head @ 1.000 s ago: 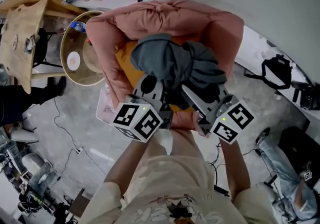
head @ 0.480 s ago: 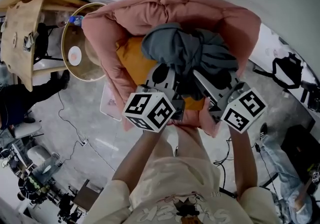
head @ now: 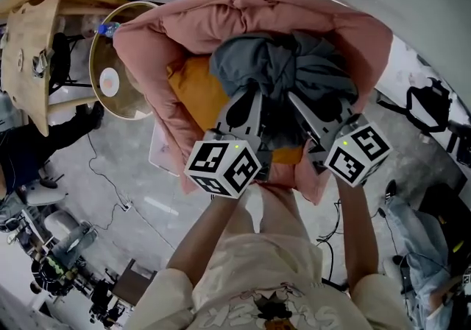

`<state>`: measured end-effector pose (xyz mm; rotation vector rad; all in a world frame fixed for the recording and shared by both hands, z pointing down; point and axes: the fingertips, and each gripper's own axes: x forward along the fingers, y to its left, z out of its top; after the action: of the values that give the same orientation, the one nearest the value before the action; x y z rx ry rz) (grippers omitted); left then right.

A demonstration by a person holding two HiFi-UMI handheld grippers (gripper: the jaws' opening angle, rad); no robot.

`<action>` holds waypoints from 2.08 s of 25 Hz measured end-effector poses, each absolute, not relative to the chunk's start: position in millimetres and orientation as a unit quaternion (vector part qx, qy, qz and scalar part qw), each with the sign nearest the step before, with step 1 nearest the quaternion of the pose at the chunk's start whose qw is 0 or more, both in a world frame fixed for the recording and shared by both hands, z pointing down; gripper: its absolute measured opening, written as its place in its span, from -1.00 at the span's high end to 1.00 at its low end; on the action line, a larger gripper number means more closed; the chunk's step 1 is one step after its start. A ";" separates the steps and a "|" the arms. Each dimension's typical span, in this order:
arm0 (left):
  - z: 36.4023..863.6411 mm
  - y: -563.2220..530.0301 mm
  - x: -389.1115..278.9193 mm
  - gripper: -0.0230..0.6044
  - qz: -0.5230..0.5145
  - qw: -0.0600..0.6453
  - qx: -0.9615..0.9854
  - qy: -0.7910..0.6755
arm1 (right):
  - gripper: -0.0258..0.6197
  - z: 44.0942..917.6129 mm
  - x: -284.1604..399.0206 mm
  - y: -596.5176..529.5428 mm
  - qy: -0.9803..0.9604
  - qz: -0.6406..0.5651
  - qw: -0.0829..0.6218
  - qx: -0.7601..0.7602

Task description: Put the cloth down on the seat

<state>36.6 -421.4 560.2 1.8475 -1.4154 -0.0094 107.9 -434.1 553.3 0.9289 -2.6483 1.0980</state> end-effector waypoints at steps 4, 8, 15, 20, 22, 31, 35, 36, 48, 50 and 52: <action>567.7 -420.1 38.8 0.95 0.009 0.398 0.729 -0.557 | 0.32 564.1 111.2 -436.1 -0.875 0.361 0.061 0.318; 573.7 -415.7 44.5 0.95 0.016 0.408 0.736 -0.540 | 0.32 577.9 115.2 -438.3 -0.868 0.358 0.072 0.338; 581.6 -414.4 41.7 0.95 0.033 0.417 0.723 -0.550 | 0.36 596.2 118.6 -448.6 -0.857 0.339 0.100 0.375; 580.5 -407.5 43.9 0.95 0.030 0.417 0.725 -0.548 | 0.38 615.0 121.3 -457.9 -0.845 0.339 0.115 0.398; 580.3 -404.4 46.3 0.95 0.030 0.418 0.727 -0.544 | 0.39 619.4 121.9 -459.6 -0.844 0.335 0.117 0.402; 572.7 -391.9 42.4 0.95 0.043 0.415 0.736 -0.534 | 0.40 635.7 112.9 -460.2 -0.834 0.330 0.149 0.416; 569.0 -380.8 41.0 0.95 0.049 0.412 0.736 -0.535 | 0.41 641.6 112.3 -459.5 -0.829 0.330 0.163 0.421; 567.5 -377.8 40.8 0.95 0.049 0.411 0.736 -0.536 | 0.40 639.1 112.6 -458.4 -0.829 0.336 0.159 0.418; 538.3 -345.1 45.6 0.95 0.040 0.411 0.743 -0.526 | 0.08 608.3 127.7 -421.3 -0.818 0.344 0.140 0.439; 531.3 -341.1 47.0 0.95 0.038 0.409 0.746 -0.524 | 0.08 605.2 133.1 -415.3 -0.814 0.348 0.139 0.444; 524.6 -337.2 46.4 0.95 0.035 0.408 0.748 -0.522 | 0.08 600.9 137.8 -409.9 -0.813 0.348 0.137 0.446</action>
<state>46.4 -337.2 524.6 1.8852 -1.3167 0.0881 137.8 -409.9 600.9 1.2911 -2.3532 1.0069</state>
